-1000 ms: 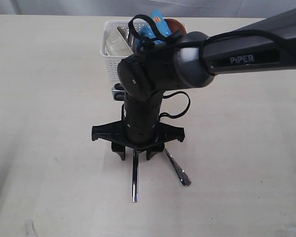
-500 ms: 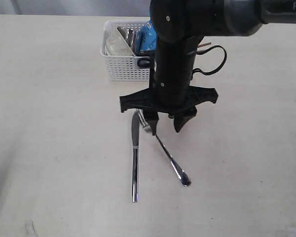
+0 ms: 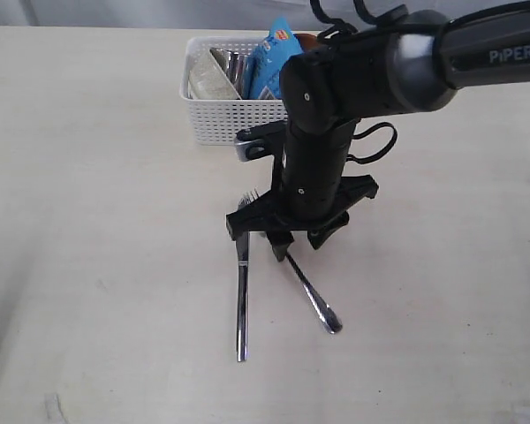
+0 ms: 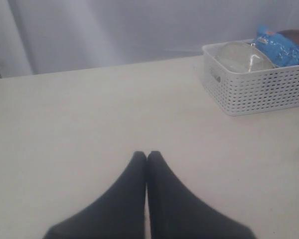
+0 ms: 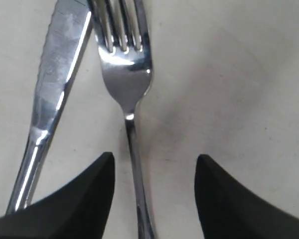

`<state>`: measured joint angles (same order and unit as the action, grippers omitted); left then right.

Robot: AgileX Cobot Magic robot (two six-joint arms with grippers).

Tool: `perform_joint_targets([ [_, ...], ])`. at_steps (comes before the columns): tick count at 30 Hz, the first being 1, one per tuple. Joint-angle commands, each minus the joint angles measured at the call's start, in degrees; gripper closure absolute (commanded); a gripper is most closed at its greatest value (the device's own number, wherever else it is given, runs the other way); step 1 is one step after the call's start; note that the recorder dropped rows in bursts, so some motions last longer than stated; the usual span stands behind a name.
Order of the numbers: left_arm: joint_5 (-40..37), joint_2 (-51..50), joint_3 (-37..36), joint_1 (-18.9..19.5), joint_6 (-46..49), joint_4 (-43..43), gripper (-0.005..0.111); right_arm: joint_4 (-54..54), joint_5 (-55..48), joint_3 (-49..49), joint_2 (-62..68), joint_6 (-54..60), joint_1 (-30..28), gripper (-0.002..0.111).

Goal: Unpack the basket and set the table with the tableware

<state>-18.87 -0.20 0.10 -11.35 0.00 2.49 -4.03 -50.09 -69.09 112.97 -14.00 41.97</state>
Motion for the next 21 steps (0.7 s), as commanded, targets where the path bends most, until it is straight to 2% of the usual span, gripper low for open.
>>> perform_joint_targets([
  [1,0.17,0.20,-0.10,0.14,0.00,0.26,0.107,0.90,2.09,0.19,1.13,2.85,-0.09,0.061],
  [9,0.17,0.20,-0.10,0.14,0.00,0.26,0.107,0.90,5.81,0.19,2.01,4.73,0.38,0.064],
  [14,0.17,0.20,-0.10,0.14,0.00,0.26,0.107,0.90,5.24,0.19,2.01,4.73,0.38,0.086],
  [18,0.17,0.20,-0.10,0.14,0.00,0.26,0.107,0.90,4.38,0.19,2.01,4.73,0.38,0.108],
  [21,0.17,0.20,-0.10,0.14,0.00,0.26,0.107,-0.84,4.14,0.19,2.01,4.24,0.38,0.109],
])
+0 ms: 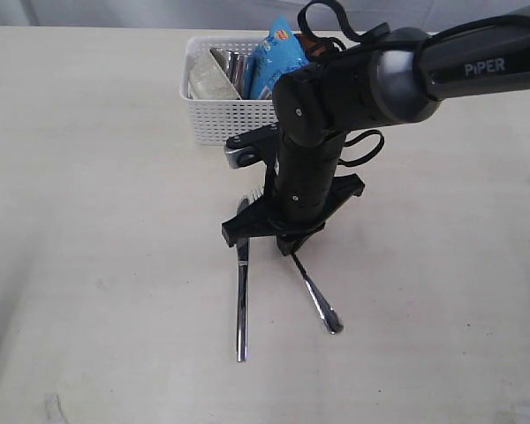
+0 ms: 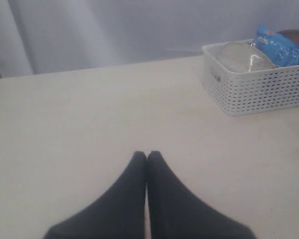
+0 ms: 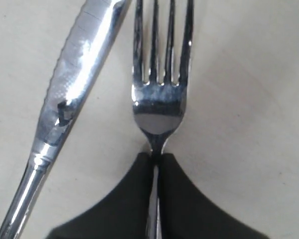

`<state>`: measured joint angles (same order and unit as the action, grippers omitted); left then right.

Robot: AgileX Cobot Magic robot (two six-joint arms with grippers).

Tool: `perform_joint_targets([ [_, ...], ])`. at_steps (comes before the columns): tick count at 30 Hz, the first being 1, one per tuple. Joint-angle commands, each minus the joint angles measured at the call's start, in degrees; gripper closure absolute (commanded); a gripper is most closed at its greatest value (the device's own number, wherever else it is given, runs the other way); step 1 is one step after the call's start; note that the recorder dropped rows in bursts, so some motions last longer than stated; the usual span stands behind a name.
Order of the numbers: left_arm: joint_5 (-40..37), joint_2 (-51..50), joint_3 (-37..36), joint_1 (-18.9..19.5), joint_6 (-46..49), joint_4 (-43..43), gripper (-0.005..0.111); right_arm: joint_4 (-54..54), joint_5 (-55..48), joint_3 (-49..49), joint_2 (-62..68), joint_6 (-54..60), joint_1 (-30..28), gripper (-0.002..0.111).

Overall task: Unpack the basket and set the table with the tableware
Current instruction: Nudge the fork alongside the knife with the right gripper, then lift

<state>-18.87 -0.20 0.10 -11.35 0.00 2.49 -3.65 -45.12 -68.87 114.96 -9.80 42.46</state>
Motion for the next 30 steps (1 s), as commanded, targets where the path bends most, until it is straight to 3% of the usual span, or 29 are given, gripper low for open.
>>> perform_joint_targets([
  [1,0.17,0.20,-0.10,0.14,0.00,0.26,0.107,-2.12,-0.83,-0.03,0.02,0.04,-0.10,0.109],
  [13,0.17,0.20,-0.10,0.14,0.00,0.26,0.107,-7.73,-1.72,-0.03,-0.08,-10.22,-0.21,0.109],
  [30,0.17,0.20,-0.10,0.14,0.00,0.26,0.107,-13.78,1.19,-0.03,-0.08,-12.68,-0.21,0.109],
])
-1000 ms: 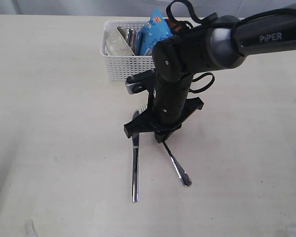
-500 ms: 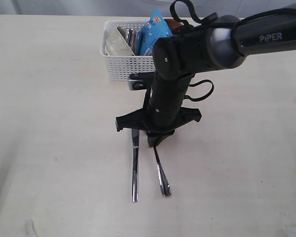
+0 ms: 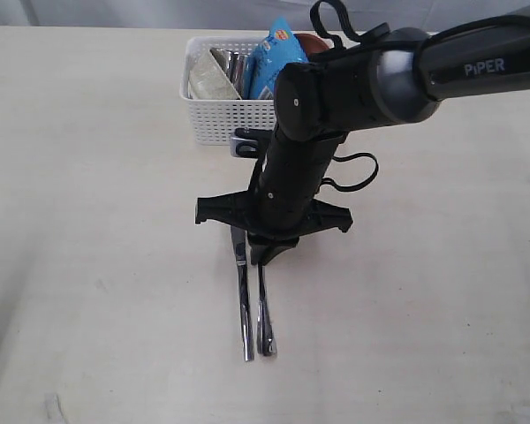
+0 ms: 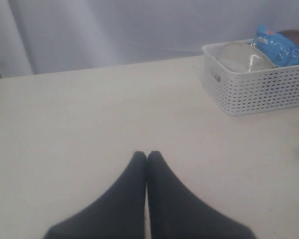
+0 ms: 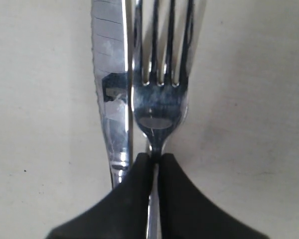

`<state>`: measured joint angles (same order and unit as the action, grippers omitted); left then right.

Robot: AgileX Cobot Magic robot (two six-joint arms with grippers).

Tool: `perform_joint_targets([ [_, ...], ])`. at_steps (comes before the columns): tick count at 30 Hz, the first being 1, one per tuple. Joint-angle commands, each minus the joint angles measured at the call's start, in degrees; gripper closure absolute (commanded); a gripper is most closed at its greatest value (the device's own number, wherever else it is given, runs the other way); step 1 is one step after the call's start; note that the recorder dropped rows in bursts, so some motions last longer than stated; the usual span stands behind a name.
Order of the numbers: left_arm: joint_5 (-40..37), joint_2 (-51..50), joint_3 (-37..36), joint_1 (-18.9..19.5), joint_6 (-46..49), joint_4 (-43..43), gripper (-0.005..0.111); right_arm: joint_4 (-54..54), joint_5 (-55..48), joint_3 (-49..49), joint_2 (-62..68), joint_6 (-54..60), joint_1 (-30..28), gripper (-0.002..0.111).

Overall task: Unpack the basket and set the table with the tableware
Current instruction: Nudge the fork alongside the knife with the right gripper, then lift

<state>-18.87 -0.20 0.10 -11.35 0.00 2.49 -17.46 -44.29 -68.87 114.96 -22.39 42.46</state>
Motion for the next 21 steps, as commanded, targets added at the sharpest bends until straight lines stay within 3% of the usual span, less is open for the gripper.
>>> perform_joint_targets([
  [1,0.17,0.20,-0.10,0.14,0.00,0.26,0.107,0.04,0.36,-0.03,-0.08,0.83,-0.21,0.109],
  [9,0.17,0.20,-0.10,0.14,0.00,0.26,0.107,0.04,0.28,-0.03,-0.08,2.22,-0.21,0.108],
  [11,0.17,0.20,-0.10,0.14,0.00,0.26,0.107,-0.07,0.28,-0.03,-0.08,2.08,-0.21,0.101],
  [17,0.17,0.20,-0.10,0.14,0.00,0.26,0.107,-0.43,0.28,-0.03,-0.08,2.08,-0.21,0.062],
  [21,0.17,0.20,-0.10,0.14,0.00,0.26,0.107,-0.21,-0.32,-0.99,-0.19,4.28,-0.21,0.059],
])
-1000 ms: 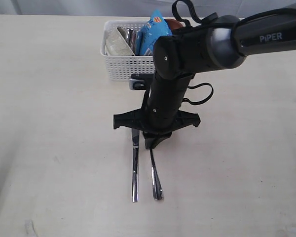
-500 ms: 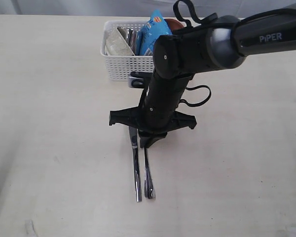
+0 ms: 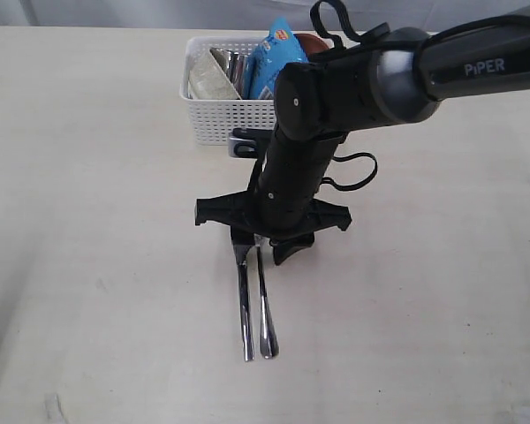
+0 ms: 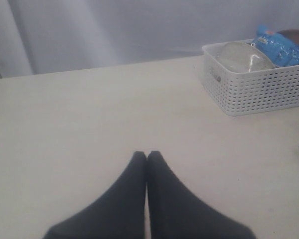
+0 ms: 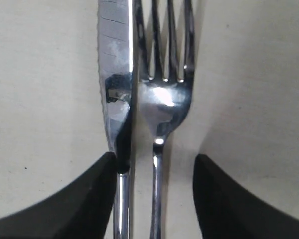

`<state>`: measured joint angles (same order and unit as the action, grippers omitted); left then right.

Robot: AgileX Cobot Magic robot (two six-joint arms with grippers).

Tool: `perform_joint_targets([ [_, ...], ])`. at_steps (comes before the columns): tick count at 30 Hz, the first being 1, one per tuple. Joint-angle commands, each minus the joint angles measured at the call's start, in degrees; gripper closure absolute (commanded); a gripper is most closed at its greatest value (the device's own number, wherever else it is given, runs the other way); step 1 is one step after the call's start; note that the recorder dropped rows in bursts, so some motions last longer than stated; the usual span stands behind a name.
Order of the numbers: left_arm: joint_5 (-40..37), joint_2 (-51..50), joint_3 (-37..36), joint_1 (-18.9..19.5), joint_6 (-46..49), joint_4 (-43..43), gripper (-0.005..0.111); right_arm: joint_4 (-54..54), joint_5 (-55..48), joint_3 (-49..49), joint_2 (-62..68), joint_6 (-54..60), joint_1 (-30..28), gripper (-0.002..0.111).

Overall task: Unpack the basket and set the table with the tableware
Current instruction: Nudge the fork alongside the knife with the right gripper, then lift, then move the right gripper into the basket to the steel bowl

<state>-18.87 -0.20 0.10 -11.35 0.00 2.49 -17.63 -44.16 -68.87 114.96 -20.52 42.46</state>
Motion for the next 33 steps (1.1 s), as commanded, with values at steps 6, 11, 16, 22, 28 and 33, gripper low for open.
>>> perform_joint_targets([
  [6,0.17,0.20,-0.10,0.14,0.00,0.26,0.107,3.69,-4.83,-6.37,-1.66,1.72,-0.31,0.059],
  [11,0.17,0.20,-0.10,0.14,0.00,0.26,0.107,4.47,-8.84,-14.40,-4.06,1.69,-2.28,0.059],
  [16,0.17,0.20,-0.10,0.14,0.00,0.26,0.107,4.74,-10.35,-22.42,-4.79,0.04,-7.39,0.059],
  [22,0.17,0.20,-0.10,0.14,0.00,0.26,0.107,7.99,-8.37,-27.34,-4.67,-0.87,-12.22,0.059],
  [28,0.17,0.20,-0.10,0.14,0.00,0.26,0.107,8.28,-1.69,-28.41,-2.72,-0.21,-12.80,0.059],
  [33,0.17,0.20,-0.10,0.14,0.00,0.26,0.107,2.03,0.13,-32.73,2.62,8.38,-12.01,0.059],
])
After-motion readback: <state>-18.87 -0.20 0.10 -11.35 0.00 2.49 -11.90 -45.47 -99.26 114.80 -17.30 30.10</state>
